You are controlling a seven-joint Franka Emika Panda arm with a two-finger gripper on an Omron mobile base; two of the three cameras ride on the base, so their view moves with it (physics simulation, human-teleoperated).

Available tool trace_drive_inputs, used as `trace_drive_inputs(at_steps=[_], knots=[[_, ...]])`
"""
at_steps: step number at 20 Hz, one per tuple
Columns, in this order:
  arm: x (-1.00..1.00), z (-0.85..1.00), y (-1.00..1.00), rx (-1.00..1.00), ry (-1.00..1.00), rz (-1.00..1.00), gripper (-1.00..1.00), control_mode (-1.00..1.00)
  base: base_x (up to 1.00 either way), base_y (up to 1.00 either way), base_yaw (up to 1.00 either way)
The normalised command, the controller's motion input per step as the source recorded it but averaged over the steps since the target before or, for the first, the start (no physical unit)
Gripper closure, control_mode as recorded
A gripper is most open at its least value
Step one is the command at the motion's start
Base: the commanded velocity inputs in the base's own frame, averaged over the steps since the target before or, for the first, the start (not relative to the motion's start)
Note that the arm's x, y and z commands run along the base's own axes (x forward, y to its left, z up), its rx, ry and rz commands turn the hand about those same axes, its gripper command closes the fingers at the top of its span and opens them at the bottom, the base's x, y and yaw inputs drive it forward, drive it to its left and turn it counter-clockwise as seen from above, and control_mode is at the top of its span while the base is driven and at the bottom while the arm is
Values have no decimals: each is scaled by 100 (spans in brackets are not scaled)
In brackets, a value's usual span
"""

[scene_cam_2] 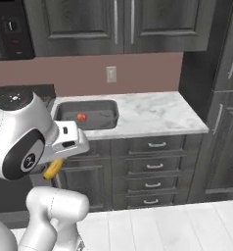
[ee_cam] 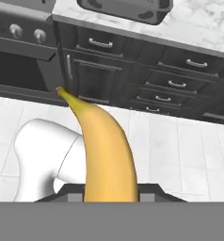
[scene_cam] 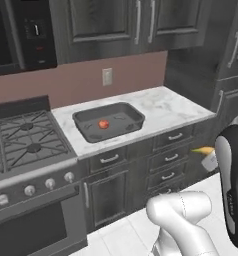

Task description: Pick the peach and banana from the fridge and place them inside the tupperware on the counter.

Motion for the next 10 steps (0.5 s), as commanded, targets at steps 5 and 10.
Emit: trace_drive_inputs(at_steps=[5,10], knots=[[0,0,0,0,0,0,100,100,29,-66,38],[0,0,0,0,0,0,100,100,51,-63,30]])
